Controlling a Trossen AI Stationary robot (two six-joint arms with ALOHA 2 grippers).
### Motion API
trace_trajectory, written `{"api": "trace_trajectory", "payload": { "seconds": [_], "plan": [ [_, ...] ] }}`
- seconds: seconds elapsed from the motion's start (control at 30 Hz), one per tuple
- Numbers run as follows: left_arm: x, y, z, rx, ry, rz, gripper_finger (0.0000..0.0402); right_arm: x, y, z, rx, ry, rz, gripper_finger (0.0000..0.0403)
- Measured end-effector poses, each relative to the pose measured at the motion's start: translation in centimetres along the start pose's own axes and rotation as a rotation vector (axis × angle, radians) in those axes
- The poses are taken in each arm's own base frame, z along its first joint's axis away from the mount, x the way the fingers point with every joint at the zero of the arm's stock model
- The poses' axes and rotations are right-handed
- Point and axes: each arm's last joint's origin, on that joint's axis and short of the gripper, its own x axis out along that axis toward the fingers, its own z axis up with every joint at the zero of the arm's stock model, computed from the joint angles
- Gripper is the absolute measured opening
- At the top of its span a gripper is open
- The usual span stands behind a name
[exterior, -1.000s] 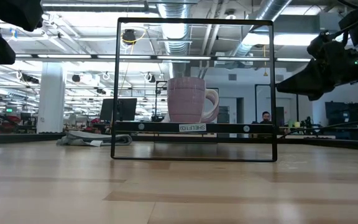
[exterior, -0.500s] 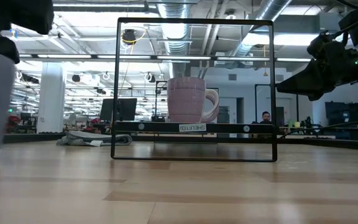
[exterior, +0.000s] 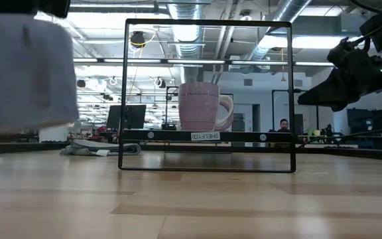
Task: Stack small to large cups/mugs on shelf
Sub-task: Put the blue mug on the shelf
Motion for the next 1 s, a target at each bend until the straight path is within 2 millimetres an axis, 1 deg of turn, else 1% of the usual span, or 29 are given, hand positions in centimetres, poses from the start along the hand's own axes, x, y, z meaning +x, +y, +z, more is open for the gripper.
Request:
{"api": "trace_trajectory", "payload": {
  "seconds": [0.23, 0.37, 0.47, 0.6, 0.77, 1.0],
  "plan": [
    [-4.0, 0.8, 1.2, 0.002, -0.067, 0.026, 0.0001, 0.0, 0.0, -0.2, -0.002, 0.022, -0.003, 0.0127],
    [-6.4, 1.4, 2.0, 0.029, -0.164, 0.061, 0.0001, 0.0, 0.0, -0.2, -0.002, 0.022, -0.003, 0.0127],
    [-8.1, 2.3, 2.5, 0.038, -0.221, 0.128, 0.0001, 0.0, 0.0, -0.2, -0.002, 0.022, -0.003, 0.0127],
    [-10.0, 2.9, 3.6, -0.009, -0.328, 0.178, 0.0001, 0.0, 0.0, -0.2, -0.001, 0.021, -0.003, 0.0127],
    [-10.7, 3.0, 5.3, -0.103, -0.372, 0.176, 0.0001, 0.0, 0.0, -0.2, 0.000, 0.021, -0.003, 0.0127],
    [-10.1, 3.1, 7.6, -0.250, -0.412, 0.149, 0.0001, 0.0, 0.0, -0.2, 0.059, 0.021, -0.003, 0.0127]
  ]
}}
